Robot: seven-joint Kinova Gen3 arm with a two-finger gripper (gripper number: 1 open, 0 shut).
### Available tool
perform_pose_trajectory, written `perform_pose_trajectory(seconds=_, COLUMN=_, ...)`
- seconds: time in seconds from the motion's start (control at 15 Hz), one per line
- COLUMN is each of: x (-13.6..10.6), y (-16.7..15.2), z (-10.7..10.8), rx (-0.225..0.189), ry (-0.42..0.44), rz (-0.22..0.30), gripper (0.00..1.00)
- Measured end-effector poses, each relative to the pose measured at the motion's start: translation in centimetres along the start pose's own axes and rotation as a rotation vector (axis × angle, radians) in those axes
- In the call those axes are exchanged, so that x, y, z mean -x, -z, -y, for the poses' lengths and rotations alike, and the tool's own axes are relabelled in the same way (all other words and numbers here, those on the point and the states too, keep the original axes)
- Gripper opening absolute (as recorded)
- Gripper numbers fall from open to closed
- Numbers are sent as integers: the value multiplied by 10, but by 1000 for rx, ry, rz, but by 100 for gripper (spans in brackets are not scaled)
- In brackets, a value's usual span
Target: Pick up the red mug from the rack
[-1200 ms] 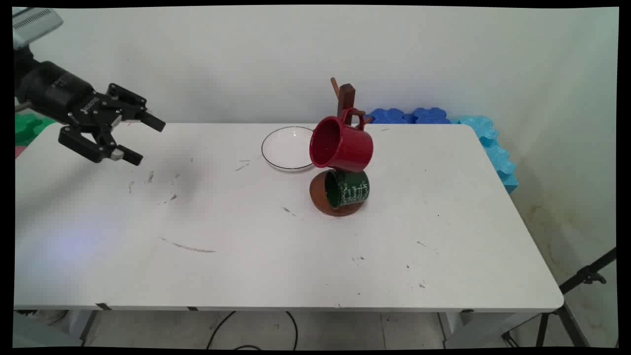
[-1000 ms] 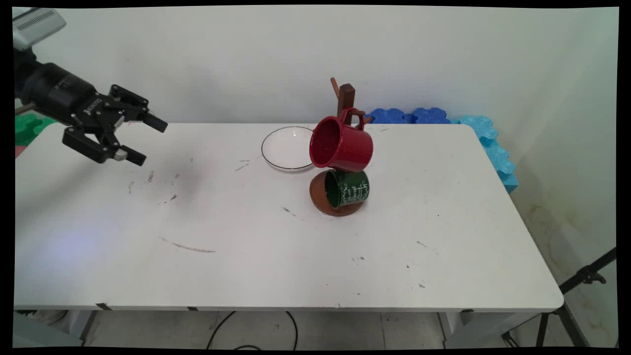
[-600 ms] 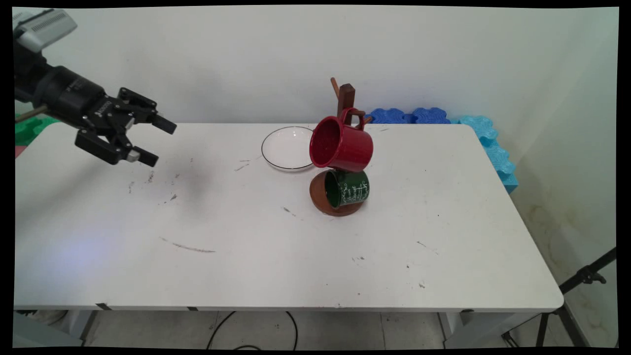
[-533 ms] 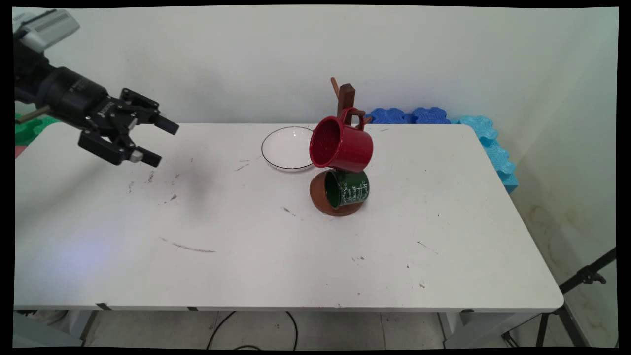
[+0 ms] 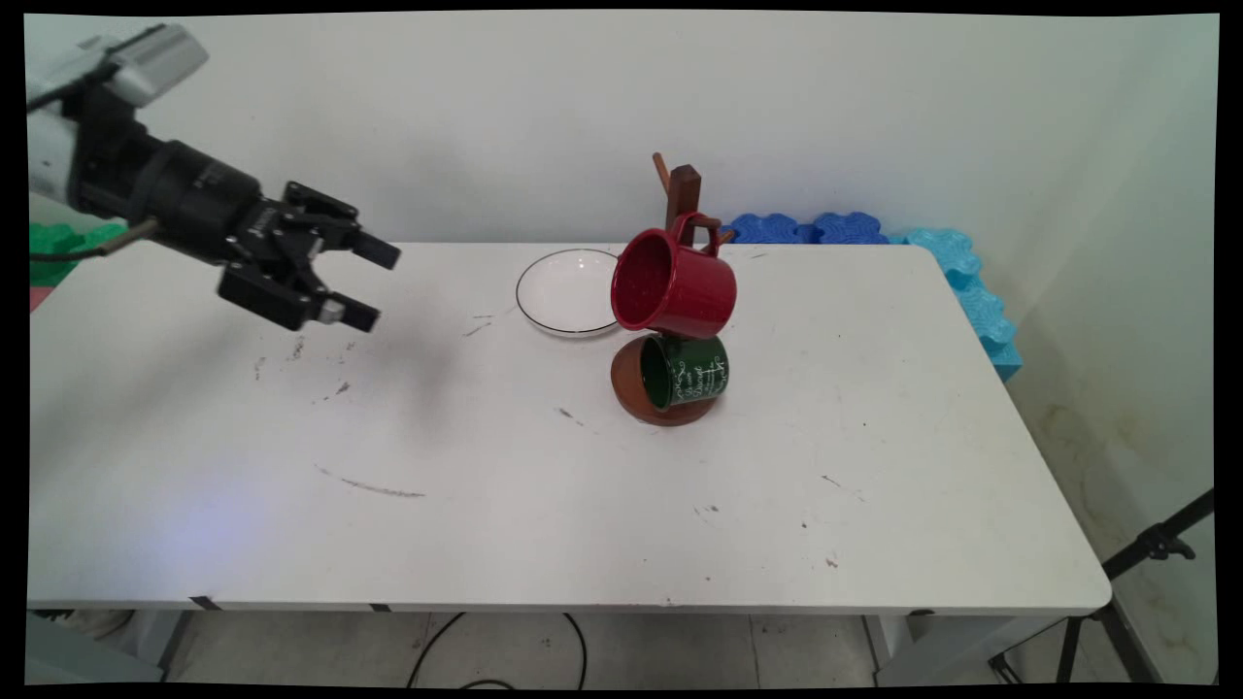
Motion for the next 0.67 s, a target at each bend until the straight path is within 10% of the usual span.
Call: perform_pose_trajectory(seconds=0.67, x=-48, y=-91, z=-28, rx=-68, ry=54, rz=-19, gripper=100)
